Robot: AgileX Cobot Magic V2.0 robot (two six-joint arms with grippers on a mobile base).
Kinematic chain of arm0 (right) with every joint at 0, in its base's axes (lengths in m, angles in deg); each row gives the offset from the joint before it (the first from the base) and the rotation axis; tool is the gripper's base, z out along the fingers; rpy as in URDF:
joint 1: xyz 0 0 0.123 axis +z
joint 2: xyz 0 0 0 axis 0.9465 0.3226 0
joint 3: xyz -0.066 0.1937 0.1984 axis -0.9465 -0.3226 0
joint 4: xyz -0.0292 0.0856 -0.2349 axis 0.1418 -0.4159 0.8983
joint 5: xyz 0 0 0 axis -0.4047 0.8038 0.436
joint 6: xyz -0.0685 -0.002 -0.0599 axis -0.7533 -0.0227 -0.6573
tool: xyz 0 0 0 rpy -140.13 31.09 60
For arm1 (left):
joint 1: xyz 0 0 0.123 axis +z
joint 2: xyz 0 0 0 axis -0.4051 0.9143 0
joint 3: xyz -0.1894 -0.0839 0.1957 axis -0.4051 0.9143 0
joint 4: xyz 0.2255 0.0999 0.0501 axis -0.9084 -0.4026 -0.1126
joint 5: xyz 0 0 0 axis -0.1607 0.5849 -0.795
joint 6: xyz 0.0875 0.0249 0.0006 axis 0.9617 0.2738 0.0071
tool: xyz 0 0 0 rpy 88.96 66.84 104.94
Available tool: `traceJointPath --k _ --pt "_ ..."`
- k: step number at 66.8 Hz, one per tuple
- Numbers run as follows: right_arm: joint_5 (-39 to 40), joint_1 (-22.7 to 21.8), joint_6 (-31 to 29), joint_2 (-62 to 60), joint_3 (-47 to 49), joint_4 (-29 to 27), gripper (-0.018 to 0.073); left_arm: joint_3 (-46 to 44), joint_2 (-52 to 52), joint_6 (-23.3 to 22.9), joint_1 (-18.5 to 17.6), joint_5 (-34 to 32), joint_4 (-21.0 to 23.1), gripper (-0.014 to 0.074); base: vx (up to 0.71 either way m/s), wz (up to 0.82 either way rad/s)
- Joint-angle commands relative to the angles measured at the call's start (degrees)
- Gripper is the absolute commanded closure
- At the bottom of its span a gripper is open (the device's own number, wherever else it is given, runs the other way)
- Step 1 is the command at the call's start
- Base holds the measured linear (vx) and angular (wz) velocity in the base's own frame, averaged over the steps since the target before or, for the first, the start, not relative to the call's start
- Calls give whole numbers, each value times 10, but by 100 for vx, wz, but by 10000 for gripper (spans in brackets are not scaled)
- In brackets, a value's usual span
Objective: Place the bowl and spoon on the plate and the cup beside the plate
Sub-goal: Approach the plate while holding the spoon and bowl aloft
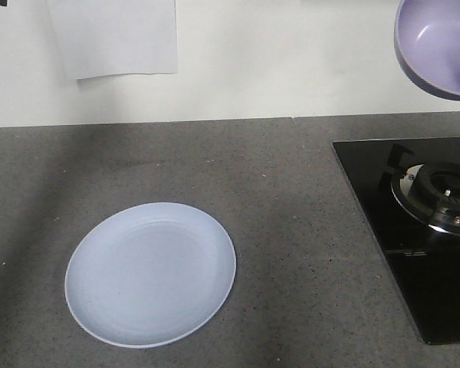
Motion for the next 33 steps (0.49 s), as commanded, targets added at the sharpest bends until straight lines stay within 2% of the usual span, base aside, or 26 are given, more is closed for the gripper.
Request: traceJointPath --k 1,33 --pt "45 -2 -3 -13 16 0 570 -16 -16 -4 -4 -38 4 594 2 -1" --pt "45 -2 -3 -13 16 0 570 -16 -16 -4 -4 -38 4 594 1 -1"
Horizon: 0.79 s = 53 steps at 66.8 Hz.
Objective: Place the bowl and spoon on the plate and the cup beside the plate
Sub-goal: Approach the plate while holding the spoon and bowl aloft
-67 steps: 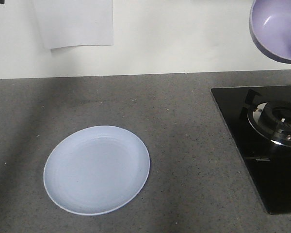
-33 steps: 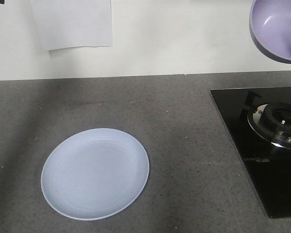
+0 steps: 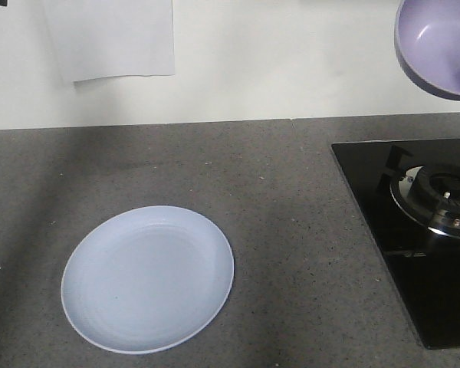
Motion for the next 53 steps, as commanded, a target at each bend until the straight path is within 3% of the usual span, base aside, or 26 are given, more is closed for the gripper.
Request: traceJointPath --k 1,53 --pt "45 -2 -3 -13 16 0 570 -16 -16 -4 -4 -38 4 594 0 0" --pt "45 -2 -3 -13 16 0 570 -16 -16 -4 -4 -38 4 594 0 0"
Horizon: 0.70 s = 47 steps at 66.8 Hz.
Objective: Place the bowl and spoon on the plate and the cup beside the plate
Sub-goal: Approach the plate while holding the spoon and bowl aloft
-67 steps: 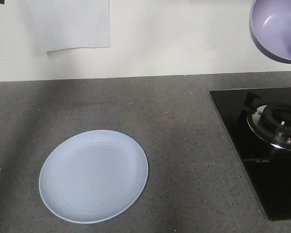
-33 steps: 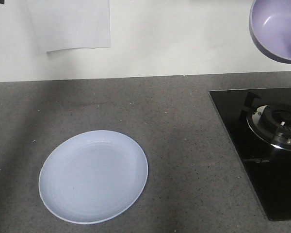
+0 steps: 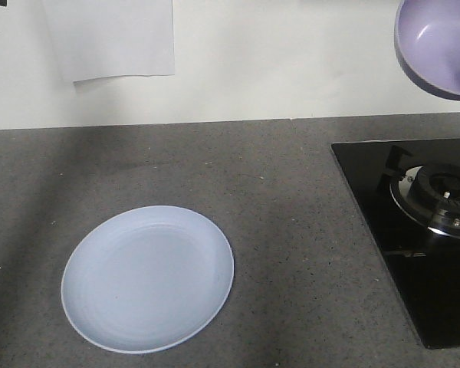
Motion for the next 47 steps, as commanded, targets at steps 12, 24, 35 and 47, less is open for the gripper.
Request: traceJointPath --k 12,24,35,47 --pt "45 -2 -3 -13 16 0 570 -16 -16 -4 -4 -38 4 594 0 0" --pt "45 -2 -3 -13 16 0 570 -16 -16 -4 -4 -38 4 594 0 0" --pt "45 -2 -3 -13 16 0 570 -16 -16 -4 -4 -38 4 594 0 1" --pt "45 -2 -3 -13 16 0 570 -16 -16 -4 -4 -38 4 594 -1 3"
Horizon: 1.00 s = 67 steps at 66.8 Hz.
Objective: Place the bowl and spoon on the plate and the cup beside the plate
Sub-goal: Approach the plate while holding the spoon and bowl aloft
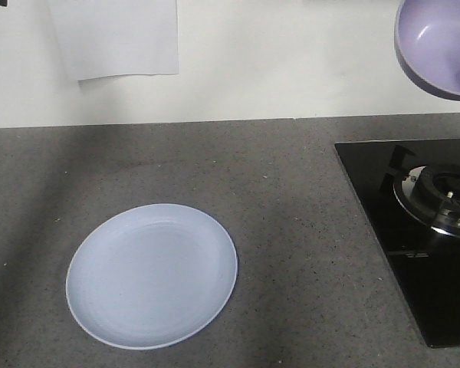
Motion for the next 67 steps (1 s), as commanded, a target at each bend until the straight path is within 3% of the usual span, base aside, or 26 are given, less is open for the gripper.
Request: traceJointPath --k 1,48,56,67 --pt "45 -2 -3 -13 16 0 570 -16 -16 -4 -4 -38 4 594 -2 4" --pt "47 -2 -3 -13 16 0 570 -16 -16 -4 -4 -39 4 594 0 1" --pt "82 -2 -3 -13 16 0 570 -16 -16 43 -4 -131 -35 594 0 0" --pt "105 -2 -3 -13 16 0 570 -16 -16 45 -4 -209 -49 594 0 0"
